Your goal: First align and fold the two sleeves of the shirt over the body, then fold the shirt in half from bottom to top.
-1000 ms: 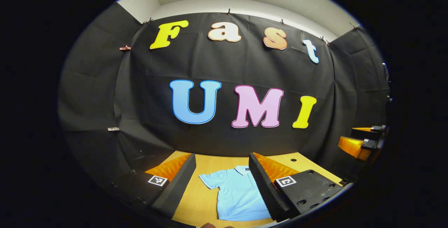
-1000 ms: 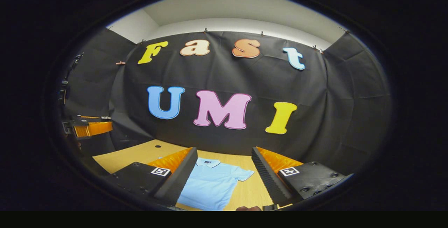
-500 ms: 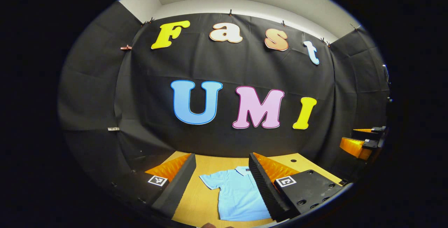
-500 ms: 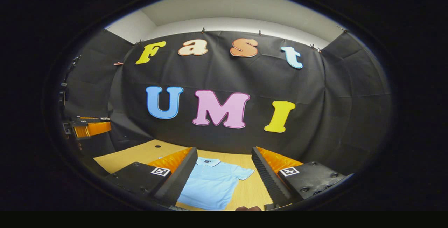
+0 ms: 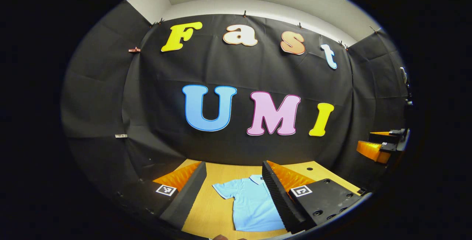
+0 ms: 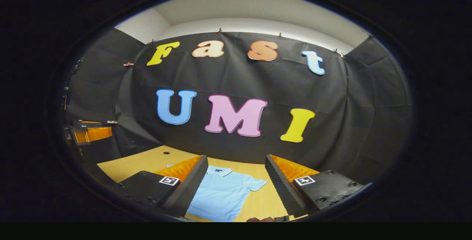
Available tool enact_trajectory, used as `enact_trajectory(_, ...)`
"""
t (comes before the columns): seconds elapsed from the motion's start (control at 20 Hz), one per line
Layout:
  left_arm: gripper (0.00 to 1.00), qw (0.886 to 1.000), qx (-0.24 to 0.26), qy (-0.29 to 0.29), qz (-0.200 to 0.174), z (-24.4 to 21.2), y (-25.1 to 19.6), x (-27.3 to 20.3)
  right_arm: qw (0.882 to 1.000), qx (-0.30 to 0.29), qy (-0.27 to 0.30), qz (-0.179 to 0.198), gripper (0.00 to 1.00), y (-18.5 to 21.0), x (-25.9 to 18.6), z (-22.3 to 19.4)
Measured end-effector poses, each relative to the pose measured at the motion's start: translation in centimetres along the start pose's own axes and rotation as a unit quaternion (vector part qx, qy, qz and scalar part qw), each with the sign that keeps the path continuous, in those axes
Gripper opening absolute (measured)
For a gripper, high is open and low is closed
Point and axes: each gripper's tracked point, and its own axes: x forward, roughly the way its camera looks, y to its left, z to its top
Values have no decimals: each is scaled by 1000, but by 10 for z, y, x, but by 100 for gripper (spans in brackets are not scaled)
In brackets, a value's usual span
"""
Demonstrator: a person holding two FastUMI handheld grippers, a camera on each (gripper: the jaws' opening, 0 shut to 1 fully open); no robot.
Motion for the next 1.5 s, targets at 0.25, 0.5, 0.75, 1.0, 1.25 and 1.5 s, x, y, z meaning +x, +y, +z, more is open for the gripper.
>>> enact_trajectory(0.25, 97, 1000, -3, 7, -9, -6, 0, 7, 999, 28, 44, 4, 97, -7, 18, -26)
enact_trajectory(0.5, 97, 1000, 0, 18, -4, -13, 0, 26, 997, 38, 73, 2, 97, -35, 63, -43)
enact_trajectory(0.75, 97, 999, 3, 28, 15, -22, -2, 67, 995, 37, 94, 13, 97, -58, 139, -73)
enact_trajectory(1.0, 97, 999, 15, 30, 25, -22, -27, 122, 984, 39, 166, 40, 98, -84, 233, -149)
enact_trajectory(1.25, 97, 998, 19, 53, 42, -36, -48, 161, 974, 60, 214, 32, 97, -119, 297, -215)
enact_trajectory(1.5, 97, 994, 30, 80, 64, -49, -60, 180, 957, 93, 272, 21, 97, -145, 334, -295)
